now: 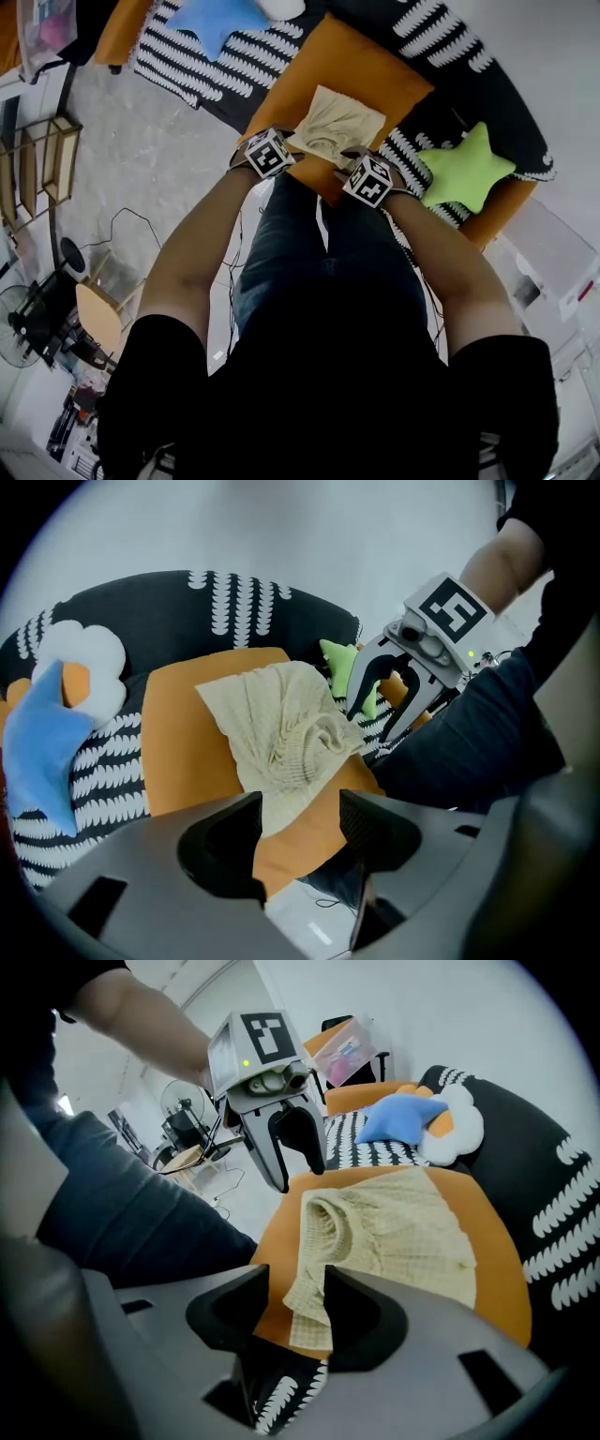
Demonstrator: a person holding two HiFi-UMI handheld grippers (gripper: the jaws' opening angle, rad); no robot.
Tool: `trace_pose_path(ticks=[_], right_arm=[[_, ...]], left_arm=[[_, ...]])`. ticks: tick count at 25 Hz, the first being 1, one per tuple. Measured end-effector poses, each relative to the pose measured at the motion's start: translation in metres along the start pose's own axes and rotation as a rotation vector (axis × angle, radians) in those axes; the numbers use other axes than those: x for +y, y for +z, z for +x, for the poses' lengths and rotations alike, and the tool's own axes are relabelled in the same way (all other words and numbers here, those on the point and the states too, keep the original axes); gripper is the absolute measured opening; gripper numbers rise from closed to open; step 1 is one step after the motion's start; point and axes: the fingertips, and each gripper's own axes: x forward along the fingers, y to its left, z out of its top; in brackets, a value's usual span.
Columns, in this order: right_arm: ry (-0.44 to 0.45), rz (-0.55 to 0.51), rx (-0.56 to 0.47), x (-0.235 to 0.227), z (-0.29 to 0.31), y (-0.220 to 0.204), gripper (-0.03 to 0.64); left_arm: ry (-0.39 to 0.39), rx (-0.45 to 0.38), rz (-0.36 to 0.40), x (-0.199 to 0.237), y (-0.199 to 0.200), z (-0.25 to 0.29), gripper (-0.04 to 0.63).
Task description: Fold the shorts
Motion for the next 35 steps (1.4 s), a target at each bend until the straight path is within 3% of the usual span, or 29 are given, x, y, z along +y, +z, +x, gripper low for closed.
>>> trace_pose_path(ticks=[5, 12, 21, 29, 35], right_arm=[[-0.053, 0.049, -0.052, -0.007, -0.043, 0.015, 0.178], [-0.128, 0.07, -0.106, -0.018, -0.109, 0.047, 0.17], [-0.217, 0.092, -0.228, -0.021, -0.2, 0.077, 0.155], [-0.271, 0.25, -0.408, -0.047, -0.289, 0.1, 0.131], [-0.296, 0.305, -0.565, -0.041, -0.358, 0.13, 0.109]], left_arm=[[0.032, -0.012, -0.066, -0.011, 0.001, -0.039, 0.273], [0.094, -0.164, -0.164, -0.028, 0.04, -0.114, 0.272], [0.178, -0.275, -0.179, -0.058, 0.081, -0.196, 0.264], [0.246, -0.422, -0.198, -0.075, 0.121, -0.258, 0.256], [0.298, -0.523, -0.219, -0.087, 0.137, -0.306, 0.249]])
